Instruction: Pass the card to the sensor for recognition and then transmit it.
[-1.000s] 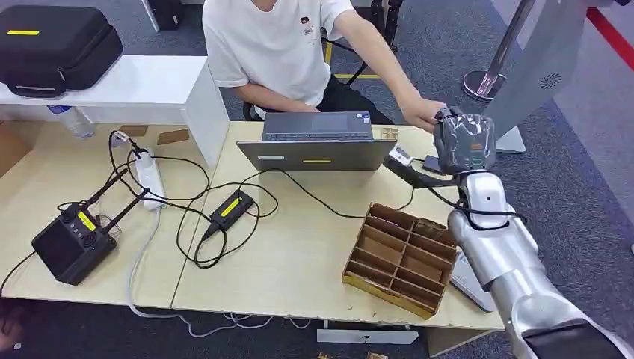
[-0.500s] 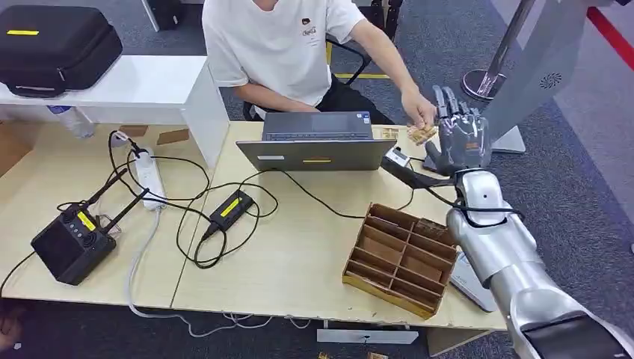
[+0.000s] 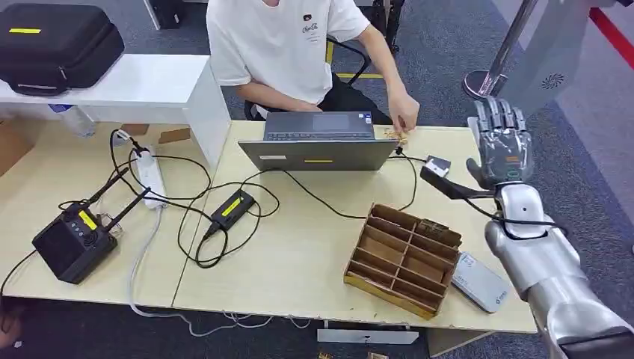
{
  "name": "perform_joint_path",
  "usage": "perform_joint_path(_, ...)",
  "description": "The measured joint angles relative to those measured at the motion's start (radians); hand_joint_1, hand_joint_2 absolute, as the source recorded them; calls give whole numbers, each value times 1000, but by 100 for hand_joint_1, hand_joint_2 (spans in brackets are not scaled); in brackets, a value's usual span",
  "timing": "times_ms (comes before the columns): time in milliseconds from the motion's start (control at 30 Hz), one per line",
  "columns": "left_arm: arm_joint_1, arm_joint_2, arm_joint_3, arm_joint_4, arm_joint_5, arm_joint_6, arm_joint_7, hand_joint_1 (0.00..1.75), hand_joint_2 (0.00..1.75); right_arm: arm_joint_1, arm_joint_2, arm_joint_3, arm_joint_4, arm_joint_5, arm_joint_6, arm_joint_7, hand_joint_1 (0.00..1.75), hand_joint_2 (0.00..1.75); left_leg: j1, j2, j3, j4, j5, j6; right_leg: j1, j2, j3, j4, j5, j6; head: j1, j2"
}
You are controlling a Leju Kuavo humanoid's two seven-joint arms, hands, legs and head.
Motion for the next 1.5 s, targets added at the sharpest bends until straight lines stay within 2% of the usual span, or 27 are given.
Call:
perform_joint_path(200,3,4,1,0,47,3,-6,0,175,63,-180,-65,-6,-37,13,-10,0,175,0,-4,-2,1,0,1,0,-5,0,-1,0,0,0,0)
perform_joint_path(233,4,5,1,0,53,8,-6,0,175,83,-224,-85,-10,-53,16,-13,0,175,0,-4,-3,1,0,1,0,-5,0,-1,0,0,0,0)
perform_joint_path(367,8,5,2,0,70,25,-8,0,175,165,-342,-163,-24,-92,17,-27,0,175,0,-3,-3,1,-2,2,0,-4,-1,-1,0,0,0,0)
perform_joint_path(500,16,1,4,0,85,79,-20,0,175,300,-436,-253,-48,-120,31,6,0,175,0,-5,-4,1,-2,4,0,-7,0,-2,-2,3,0,0)
perform_joint_path(633,23,-2,4,0,95,111,-28,0,175,457,-497,-388,-63,-127,23,-17,0,175,0,-4,-6,0,-3,4,0,-6,-1,-1,-2,3,0,0)
perform_joint_path(733,23,-3,5,0,101,115,-28,0,175,519,-515,-456,-69,-89,35,-1,0,175,0,1,-3,0,-4,5,0,0,-2,-1,-2,3,-1,0)
perform_joint_path(833,24,-3,5,0,108,118,-28,0,175,589,-529,-519,-57,-54,35,21,0,175,0,-1,-3,0,-4,5,1,-3,-2,-2,-3,3,0,0)
perform_joint_path(1000,27,-5,6,0,126,144,-29,0,175,682,-534,-662,39,3,21,15,0,175,0,0,-3,0,-4,5,0,-2,-2,-2,-3,3,-1,0)
perform_joint_path(1167,28,-7,10,0,141,144,-29,0,175,758,-526,-802,156,52,36,16,0,175,0,0,-4,0,-5,5,0,-2,-3,-2,-3,3,1,0)
perform_joint_path(1367,28,-8,10,0,152,143,-24,0,175,840,-458,-950,312,84,57,52,0,175,1,2,-3,-1,-5,5,1,-1,-2,-2,-4,2,0,0)
perform_joint_path(1500,29,-7,10,0,153,118,-40,0,175,855,-374,-1020,359,63,73,43,0,175,1,7,-1,-2,-6,5,1,3,-3,-2,-4,2,0,0)
